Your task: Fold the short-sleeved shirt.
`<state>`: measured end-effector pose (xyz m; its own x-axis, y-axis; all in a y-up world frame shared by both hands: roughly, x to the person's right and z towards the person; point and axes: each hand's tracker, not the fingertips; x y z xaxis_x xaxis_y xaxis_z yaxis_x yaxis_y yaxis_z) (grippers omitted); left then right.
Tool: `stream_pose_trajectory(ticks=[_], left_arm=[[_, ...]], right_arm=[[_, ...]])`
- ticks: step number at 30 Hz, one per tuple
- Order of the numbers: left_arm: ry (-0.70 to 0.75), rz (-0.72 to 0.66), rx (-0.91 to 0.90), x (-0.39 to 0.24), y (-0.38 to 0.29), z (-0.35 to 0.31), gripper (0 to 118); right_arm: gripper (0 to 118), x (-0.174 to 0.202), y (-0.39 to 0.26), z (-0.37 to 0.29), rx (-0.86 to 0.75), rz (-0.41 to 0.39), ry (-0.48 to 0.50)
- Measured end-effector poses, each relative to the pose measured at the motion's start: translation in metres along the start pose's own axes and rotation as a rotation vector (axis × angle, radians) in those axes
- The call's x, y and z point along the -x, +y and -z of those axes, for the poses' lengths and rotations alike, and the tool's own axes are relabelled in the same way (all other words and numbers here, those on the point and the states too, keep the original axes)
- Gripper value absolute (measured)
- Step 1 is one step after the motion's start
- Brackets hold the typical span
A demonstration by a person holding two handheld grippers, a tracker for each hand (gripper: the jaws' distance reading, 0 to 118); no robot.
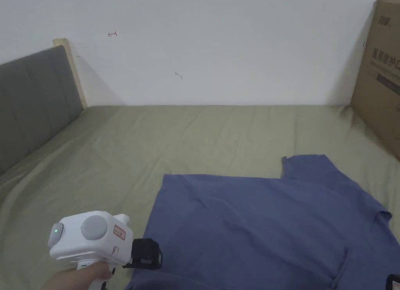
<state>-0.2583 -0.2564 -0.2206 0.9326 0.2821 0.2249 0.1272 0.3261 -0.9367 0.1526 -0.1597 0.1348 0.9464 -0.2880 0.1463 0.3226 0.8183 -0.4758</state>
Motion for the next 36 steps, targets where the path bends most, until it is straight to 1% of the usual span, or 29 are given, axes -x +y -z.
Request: stream_pose_trajectory(ticks=[2,4,6,7,8,9,10,11,12,15,17,19,21,22,23,25,26,28,29,30,32,33,35,36], left_arm=[[0.022,0.005,0.025,-0.004,-0.001,0.01,109],[0.043,0.034,0.079,-0.009,-0.004,0.018,109],[0.052,0.096,0.084,-0.017,-0.013,0.019,105],[0.063,0.125,0.079,-0.021,-0.016,0.017,101],[0.076,0.161,0.069,-0.024,-0.02,0.016,87],[0.084,0.191,0.064,-0.027,-0.022,0.015,65],[0.089,0.221,0.058,-0.027,-0.026,0.013,35],[0.107,0.25,0.031,-0.03,-0.029,0.01,10],[0.12,0.271,0.004,-0.033,-0.033,0.007,2],[0.086,0.254,-0.052,-0.036,-0.041,-0.004,1],[0.075,0.257,-0.112,-0.036,-0.047,-0.013,1],[0.034,0.251,-0.169,-0.032,-0.05,-0.025,1],[0.02,0.225,-0.173,-0.028,-0.052,-0.032,1],[0.001,0.206,-0.168,-0.026,-0.052,-0.034,1],[-0.018,0.186,-0.161,-0.023,-0.053,-0.035,1],[-0.031,0.167,-0.176,-0.019,-0.058,-0.037,1],[-0.045,0.168,-0.192,-0.018,-0.059,-0.038,1],[-0.053,0.172,-0.205,-0.015,-0.062,-0.037,1],[-0.051,0.169,-0.205,-0.014,-0.064,-0.035,1],[-0.049,0.162,-0.205,-0.02,-0.068,-0.038,1],[-0.05,0.149,-0.2,-0.018,-0.071,-0.035,1],[-0.047,0.147,-0.197,-0.018,-0.072,-0.033,1],[-0.038,0.149,-0.185,-0.018,-0.074,-0.03,1],[-0.034,0.15,-0.184,-0.018,-0.075,-0.029,1]], right_arm=[[0,-0.005,0.0,0.007,0.032,0.01,0.002],[0,-0.005,-0.002,0.012,0.055,0.0,0.001],[0,-0.008,-0.003,0.017,0.073,-0.02,-0.011],[0,-0.008,-0.004,0.019,0.077,-0.028,-0.013],[0,-0.009,-0.004,0.021,0.083,-0.034,-0.013],[0,-0.01,-0.004,0.022,0.087,-0.034,-0.012],[0,-0.01,-0.004,0.024,0.092,-0.031,-0.01],[0,-0.011,-0.005,0.026,0.097,-0.023,-0.007],[0,-0.013,-0.005,0.028,0.1,-0.011,-0.004],[0,-0.018,-0.005,0.028,0.098,0.029,0.0],[0,-0.026,-0.002,0.025,0.08,0.039,-0.005],[0,-0.039,0.004,0.021,0.042,0.037,-0.046],[0,-0.065,0.013,0.023,0.056,0.055,-0.098],[0,-0.077,0.016,0.026,0.09,0.077,-0.117],[0,-0.092,0.018,0.03,0.131,0.102,-0.115],[0,-0.118,0.019,0.043,0.267,0.15,-0.107],[0,-0.13,0.016,0.05,0.331,0.17,-0.127],[0,-0.144,0.008,0.062,0.4,0.148,-0.166],[4,-0.152,0.002,0.07,0.428,0.119,-0.179],[29,-0.155,-0.002,0.076,0.465,0.099,-0.187],[107,-0.163,-0.011,0.088,0.532,0.083,-0.216],[111,-0.168,-0.017,0.095,0.57,0.075,-0.224],[100,-0.171,-0.022,0.102,0.554,0.039,-0.236],[98,-0.172,-0.024,0.105,0.549,0.03,-0.246]])
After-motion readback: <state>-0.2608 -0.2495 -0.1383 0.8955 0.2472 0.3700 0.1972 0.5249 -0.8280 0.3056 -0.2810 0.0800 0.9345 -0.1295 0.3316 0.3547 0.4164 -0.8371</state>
